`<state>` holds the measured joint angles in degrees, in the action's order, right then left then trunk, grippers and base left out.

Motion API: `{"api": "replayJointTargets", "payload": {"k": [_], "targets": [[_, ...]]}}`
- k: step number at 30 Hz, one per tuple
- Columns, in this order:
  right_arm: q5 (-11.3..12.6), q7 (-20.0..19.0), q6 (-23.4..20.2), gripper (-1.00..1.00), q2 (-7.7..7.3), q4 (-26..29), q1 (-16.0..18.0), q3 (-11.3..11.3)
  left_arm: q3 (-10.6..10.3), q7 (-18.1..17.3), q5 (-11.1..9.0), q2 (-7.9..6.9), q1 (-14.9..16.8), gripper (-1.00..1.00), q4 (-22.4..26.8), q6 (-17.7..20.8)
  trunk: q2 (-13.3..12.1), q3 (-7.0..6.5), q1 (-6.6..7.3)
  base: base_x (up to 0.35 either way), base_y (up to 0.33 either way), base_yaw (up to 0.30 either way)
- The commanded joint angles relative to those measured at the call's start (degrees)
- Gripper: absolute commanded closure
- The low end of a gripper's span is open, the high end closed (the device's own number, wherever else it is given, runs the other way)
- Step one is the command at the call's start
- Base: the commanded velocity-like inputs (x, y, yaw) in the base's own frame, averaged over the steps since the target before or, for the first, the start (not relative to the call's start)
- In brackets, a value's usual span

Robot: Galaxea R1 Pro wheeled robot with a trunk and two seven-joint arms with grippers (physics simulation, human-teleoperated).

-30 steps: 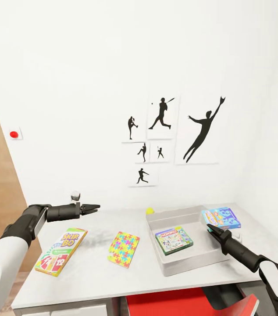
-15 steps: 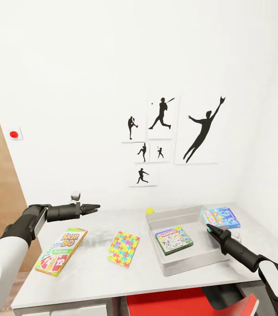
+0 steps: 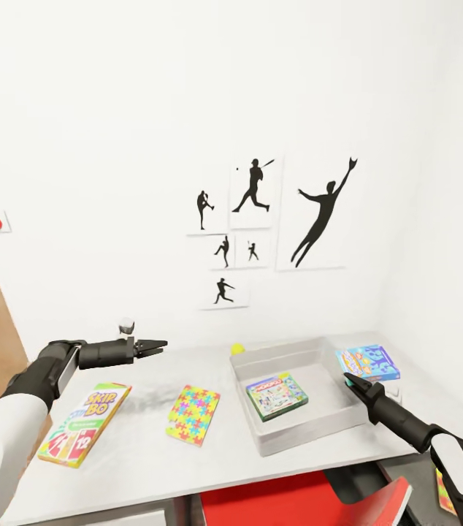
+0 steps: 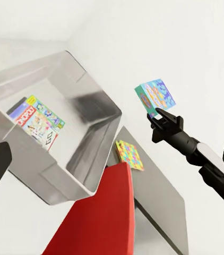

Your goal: Put all the toys in the child's room - the three board games (two on the bed and one on the table), the two jigsaw puzzles on the table, and the tennis ball on the table - inside the toy box on the table in the child's room.

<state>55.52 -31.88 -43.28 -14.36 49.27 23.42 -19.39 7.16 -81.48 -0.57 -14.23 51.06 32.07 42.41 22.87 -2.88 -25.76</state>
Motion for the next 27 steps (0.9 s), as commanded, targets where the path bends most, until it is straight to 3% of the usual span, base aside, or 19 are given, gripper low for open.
{"api": "replayJointTargets", "payload": {"k": [1, 13, 27], "targets": [[0.2, -0.1, -0.4, 1.0, 0.02, -0.1, 0.0, -0.1, 0.0, -0.2, 0.0, -0.01, 0.0, -1.0, 0.0, 0.6, 0.0, 0.09, -0.03, 0.08, -0.143, -0.146], [0.2, -0.1, -0.4, 1.0, 0.03, 0.2, 0.0, -0.1, 0.0, -0.2, 0.0, -0.01, 0.0, -1.0, 0.0, 0.5, 0.0, 0.28, -0.03, 0.025, -0.088, -0.018], [0.2, 0.0, -0.4, 1.0, 0.03, 0.3, 0.0, 0.0, 0.0, -0.2, 0.0, -0.01, 0.0, -1.0, 0.0, 0.5, 0.0, 0.84, -0.03, 0.01, -0.078, 0.082]]}}
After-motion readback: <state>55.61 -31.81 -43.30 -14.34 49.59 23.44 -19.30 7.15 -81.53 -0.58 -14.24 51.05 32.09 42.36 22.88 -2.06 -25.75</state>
